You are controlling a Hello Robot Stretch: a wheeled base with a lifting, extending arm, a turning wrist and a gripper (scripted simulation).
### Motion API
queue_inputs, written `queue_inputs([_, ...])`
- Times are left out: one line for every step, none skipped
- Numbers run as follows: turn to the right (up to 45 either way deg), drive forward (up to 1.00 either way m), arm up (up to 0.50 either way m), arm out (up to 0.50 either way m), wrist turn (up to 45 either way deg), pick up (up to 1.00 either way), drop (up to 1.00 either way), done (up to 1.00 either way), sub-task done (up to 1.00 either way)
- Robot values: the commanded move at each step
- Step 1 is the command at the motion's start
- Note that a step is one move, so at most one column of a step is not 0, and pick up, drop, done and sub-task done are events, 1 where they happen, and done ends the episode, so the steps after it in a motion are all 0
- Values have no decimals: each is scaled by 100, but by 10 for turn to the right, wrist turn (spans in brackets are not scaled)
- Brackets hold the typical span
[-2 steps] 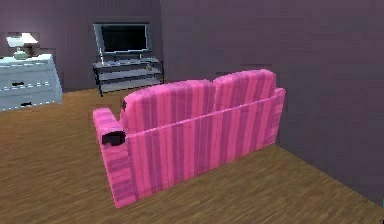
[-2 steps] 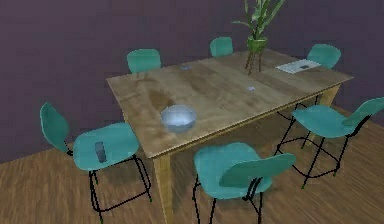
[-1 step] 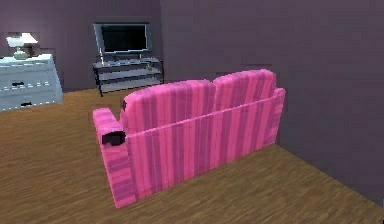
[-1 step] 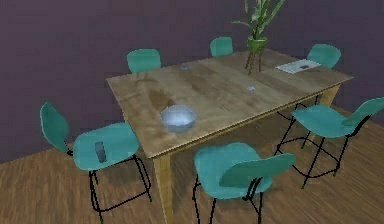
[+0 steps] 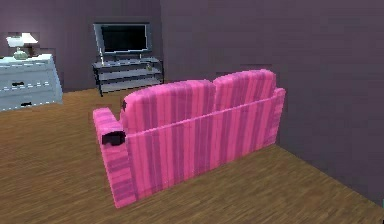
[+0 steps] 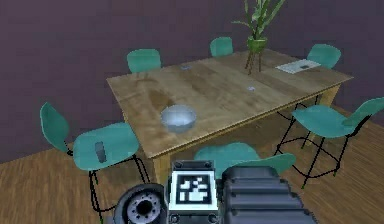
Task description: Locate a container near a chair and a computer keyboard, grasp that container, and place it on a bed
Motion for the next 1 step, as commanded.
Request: queue_inputs([0, 0, 0, 46, 0, 0, 0, 0, 0])
